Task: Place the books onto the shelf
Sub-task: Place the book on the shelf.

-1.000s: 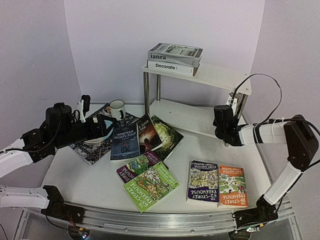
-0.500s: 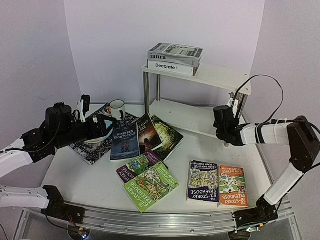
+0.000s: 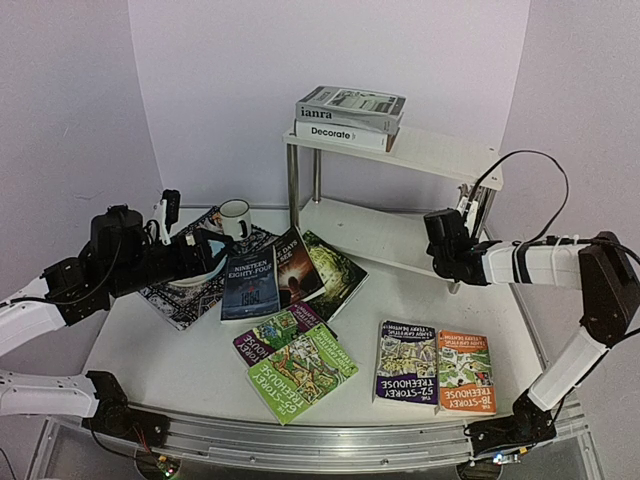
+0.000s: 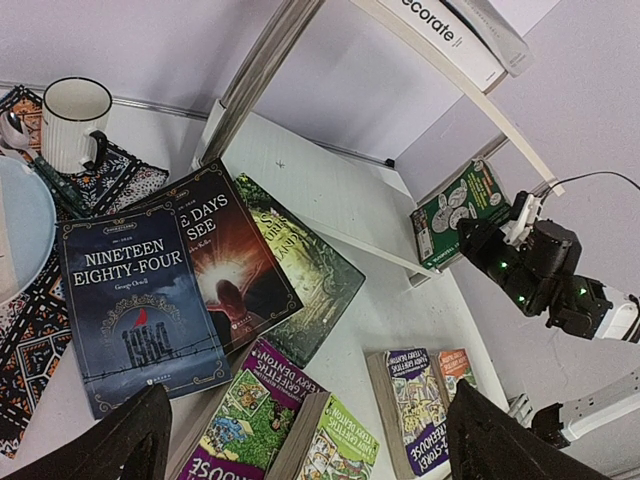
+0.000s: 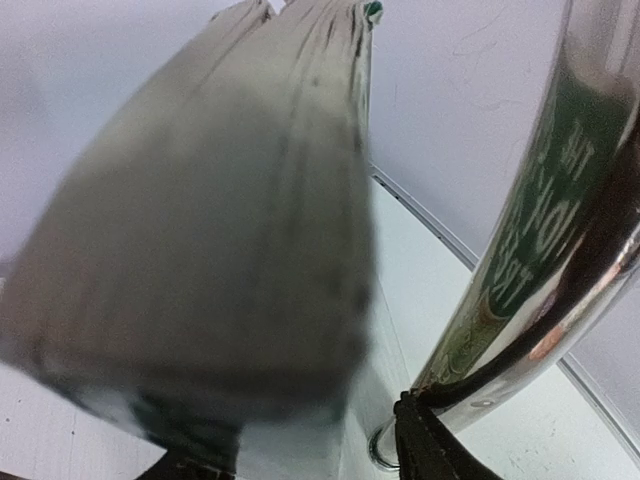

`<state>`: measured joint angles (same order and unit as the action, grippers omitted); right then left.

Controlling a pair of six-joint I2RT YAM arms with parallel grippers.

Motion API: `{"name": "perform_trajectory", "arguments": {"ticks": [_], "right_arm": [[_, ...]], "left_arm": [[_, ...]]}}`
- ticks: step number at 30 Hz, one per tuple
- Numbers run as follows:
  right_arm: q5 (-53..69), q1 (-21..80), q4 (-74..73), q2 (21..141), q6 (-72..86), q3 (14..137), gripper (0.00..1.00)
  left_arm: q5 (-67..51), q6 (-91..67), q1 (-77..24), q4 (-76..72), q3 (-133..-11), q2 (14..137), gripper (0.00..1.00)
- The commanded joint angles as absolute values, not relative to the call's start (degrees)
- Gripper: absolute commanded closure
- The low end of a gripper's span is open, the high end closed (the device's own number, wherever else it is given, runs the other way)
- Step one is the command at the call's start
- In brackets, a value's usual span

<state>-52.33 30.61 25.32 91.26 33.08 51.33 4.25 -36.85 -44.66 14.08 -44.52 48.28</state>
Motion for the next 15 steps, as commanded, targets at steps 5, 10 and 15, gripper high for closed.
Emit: {"name": "perform_trajectory", "arguments": {"ticks": [5, 10, 15], "right_arm": [[-56.16, 30.15, 22.24, 91.2, 33.95, 53.35, 0.61], [-56.92, 30.15, 22.18, 91.81, 30.81, 54.46, 0.82], [-56.53, 29.67, 22.59, 92.25, 27.66, 55.68, 0.83]], "left_arm": [[4.92, -36.12, -44.43, 13.32, -44.16, 47.01, 0.03], [4.82, -36.04, -44.47, 13.4, -44.21, 47.18, 0.03], [5.01, -36.08, -44.49, 13.46, -44.09, 46.98, 0.03]]}}
